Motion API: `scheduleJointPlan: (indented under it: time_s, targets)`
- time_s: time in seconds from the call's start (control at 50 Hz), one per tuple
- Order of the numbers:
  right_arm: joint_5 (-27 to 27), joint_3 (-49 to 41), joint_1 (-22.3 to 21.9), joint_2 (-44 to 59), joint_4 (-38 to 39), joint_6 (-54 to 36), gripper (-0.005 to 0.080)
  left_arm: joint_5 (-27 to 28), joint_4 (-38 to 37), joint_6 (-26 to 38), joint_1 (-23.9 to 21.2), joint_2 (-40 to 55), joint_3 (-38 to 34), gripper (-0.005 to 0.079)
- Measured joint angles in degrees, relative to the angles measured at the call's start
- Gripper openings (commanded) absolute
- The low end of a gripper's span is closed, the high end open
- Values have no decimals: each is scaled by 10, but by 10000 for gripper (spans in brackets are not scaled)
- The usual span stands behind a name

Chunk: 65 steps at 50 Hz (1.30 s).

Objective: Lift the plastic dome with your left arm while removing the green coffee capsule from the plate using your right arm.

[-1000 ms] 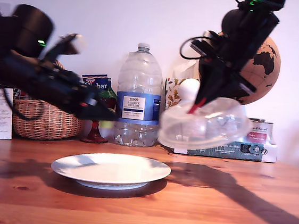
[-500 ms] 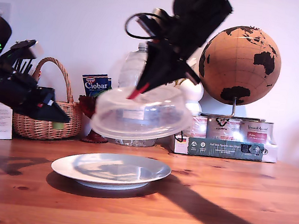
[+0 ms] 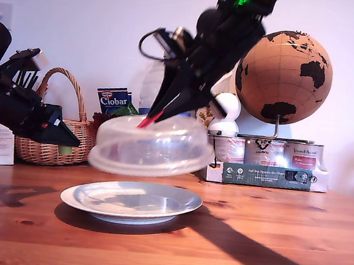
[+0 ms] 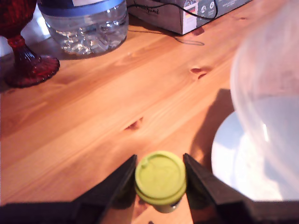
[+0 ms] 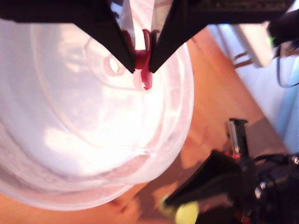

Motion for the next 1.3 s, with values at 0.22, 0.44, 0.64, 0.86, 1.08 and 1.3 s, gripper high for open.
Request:
scheduleJointPlan:
  time_s: [0.22, 0.44, 0.64, 0.86, 1.08, 1.3]
  targets:
    - [-11, 0, 5, 23, 0, 12, -13, 0, -6, 0, 0, 0, 0, 193]
    - [-20, 0, 15, 30, 10, 14, -13, 0, -12, 0, 0, 0, 0, 193]
    - [-23, 0, 15, 53, 23, 14, -13, 0, -19, 0, 0, 0, 0, 193]
    - [-21, 0, 15, 59, 42, 17, -13, 0, -26, 0, 0, 0, 0, 193]
    - [6, 0, 15, 59, 43, 17, -13, 0, -27, 0, 0, 0, 0, 193]
    - [9, 0, 15, 59, 32, 18, -13, 0, -27, 0, 0, 0, 0, 193]
